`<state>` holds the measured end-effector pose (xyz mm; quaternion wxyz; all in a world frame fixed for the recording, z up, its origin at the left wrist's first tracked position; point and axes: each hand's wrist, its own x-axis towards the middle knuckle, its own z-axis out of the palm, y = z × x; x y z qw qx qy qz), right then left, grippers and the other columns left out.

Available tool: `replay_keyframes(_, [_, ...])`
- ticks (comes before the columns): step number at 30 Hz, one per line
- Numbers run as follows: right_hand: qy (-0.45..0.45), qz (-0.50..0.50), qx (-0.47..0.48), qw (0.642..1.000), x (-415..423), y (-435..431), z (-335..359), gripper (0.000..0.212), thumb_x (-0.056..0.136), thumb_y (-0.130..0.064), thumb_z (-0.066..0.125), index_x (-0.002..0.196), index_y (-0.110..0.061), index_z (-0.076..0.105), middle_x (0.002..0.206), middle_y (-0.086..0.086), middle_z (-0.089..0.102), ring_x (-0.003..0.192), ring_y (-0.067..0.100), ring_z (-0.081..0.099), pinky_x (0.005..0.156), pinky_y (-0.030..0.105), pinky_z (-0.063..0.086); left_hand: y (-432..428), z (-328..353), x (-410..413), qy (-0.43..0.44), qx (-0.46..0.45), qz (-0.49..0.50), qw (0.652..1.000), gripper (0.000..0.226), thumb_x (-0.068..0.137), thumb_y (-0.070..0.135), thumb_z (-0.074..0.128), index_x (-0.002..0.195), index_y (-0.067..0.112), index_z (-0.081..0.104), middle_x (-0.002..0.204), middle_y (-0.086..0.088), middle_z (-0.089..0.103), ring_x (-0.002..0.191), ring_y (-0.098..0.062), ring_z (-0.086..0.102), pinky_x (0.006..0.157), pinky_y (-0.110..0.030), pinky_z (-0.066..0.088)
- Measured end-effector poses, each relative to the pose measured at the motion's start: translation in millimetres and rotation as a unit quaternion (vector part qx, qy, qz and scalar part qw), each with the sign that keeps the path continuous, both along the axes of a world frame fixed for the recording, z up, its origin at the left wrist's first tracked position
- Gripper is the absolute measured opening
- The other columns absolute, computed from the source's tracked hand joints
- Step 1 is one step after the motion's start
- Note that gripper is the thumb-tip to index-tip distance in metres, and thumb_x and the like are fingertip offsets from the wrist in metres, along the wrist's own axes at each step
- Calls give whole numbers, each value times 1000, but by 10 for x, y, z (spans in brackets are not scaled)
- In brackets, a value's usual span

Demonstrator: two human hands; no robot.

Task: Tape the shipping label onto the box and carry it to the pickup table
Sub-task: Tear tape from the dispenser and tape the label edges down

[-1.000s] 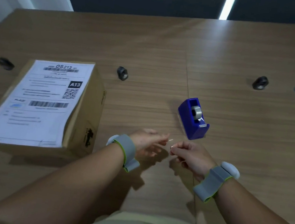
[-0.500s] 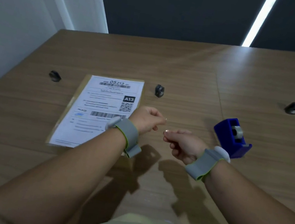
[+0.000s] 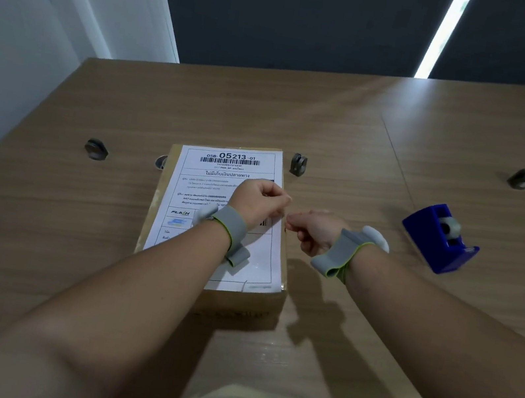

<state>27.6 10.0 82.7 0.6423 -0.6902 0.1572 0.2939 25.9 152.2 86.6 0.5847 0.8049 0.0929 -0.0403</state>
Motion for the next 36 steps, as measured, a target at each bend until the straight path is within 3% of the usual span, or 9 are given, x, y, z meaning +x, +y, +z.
replay_keyframes(8, [1,26,-95,995,150,154,-32,21,81,-10,61,61,-7,56,71,8,48,50,12,32,39,15,23,147,14,258,-10,141,-51,989,8,80,19,71,76,12,72,70,11,64,68,-6,57,67,-23,47])
replay_keyframes(12, [21,31,-118,992,142,184,-58,24,85,-10,59,62,-7,55,67,5,46,50,12,31,40,17,23,172,-51,273,0,176,-70,982,7,79,20,70,75,14,73,78,8,68,79,-10,62,72,-24,49])
replay_keyframes(17, [7,32,-162,986,158,194,-23,22,77,-12,64,56,-10,58,74,10,53,50,14,33,41,21,29,170,-41,241,-12,187,-65,980,9,79,16,67,73,12,73,77,5,69,66,-6,60,54,-14,46])
replay_keyframes(22, [-6,79,-194,978,147,250,79,34,87,-11,53,56,-10,41,59,5,37,48,16,24,40,22,23,113,-18,259,-40,217,-53,974,16,74,14,67,59,19,68,97,-3,62,85,-22,64,76,-33,56])
replay_keyframes(24, [-7,87,-207,974,119,260,65,36,92,-19,51,59,-12,38,59,2,33,48,16,23,38,19,23,94,-26,262,-46,248,-31,967,5,75,17,67,72,18,71,108,-4,56,90,-22,62,78,-31,54])
replay_keyframes(26, [-9,88,-222,971,93,251,59,34,92,-26,52,63,-12,41,61,3,37,50,16,27,42,22,27,110,-43,285,-31,252,-15,967,31,75,24,74,103,18,66,118,-2,48,90,-20,58,79,-29,49])
replay_keyframes(28, [-24,95,-233,968,60,238,51,31,91,-30,52,66,-13,44,67,5,44,52,17,33,47,26,30,136,-27,314,-8,241,-7,971,51,73,30,80,116,18,56,118,-2,44,84,-18,53,75,-27,43])
replay_keyframes(33, [-117,-61,-169,977,-79,272,-164,13,83,-30,66,82,-20,59,79,1,62,64,16,54,51,25,39,115,-28,327,-16,282,4,959,21,75,32,73,88,20,62,105,0,53,80,-19,58,64,-26,38])
replay_keyframes(36, [-177,-128,-130,967,-189,320,-233,15,83,-20,67,94,-23,58,84,-5,62,81,15,59,75,31,50,123,-104,317,-56,308,-10,950,16,79,35,68,77,20,62,95,2,55,81,-20,59,63,-27,39])
